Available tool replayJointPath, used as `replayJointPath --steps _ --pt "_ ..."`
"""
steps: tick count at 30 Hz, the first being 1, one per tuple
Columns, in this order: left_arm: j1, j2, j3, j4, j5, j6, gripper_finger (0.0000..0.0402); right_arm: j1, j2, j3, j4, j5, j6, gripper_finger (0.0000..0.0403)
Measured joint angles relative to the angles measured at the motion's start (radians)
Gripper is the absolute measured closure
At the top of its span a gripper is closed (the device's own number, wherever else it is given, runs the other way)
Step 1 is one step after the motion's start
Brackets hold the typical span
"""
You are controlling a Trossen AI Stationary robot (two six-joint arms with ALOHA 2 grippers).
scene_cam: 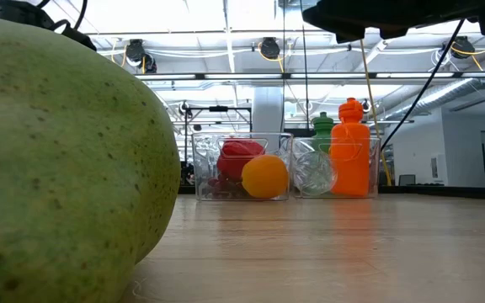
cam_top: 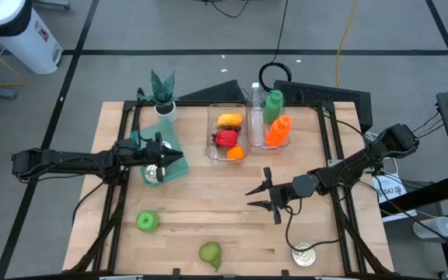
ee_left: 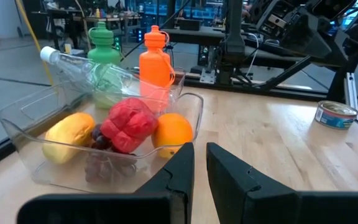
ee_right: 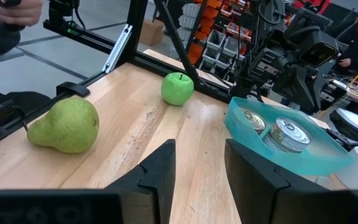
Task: Pick & Place Food Item
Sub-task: Put the green apple into the left transparent bin
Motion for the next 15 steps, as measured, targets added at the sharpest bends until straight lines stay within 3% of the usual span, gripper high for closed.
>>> replayJointPath --steps 4,7,10,15 --pt "-0.001 0.000 0.001 -0.005 0.008 -0.002 0.0352 0.000 0.000 0.000 -0.004 0.000 -0.003 0.0277" --pt "-0.024 -0.004 0.067 -0.133 0.012 -0.066 0.0352 0.000 0.000 0.000 -0.004 0.000 -0.010 0.0277" --pt "-0.096 -0.013 0.222 -0.447 0.003 -0.082 0.0352 0.000 0.000 0.000 -0.004 0.000 -0.015 0.0277" --pt "-0.323 0.041 0.493 -1.095 -0.272 -0.286 0.0352 0.000 0.000 0.000 -0.004 0.000 -0.029 0.0277"
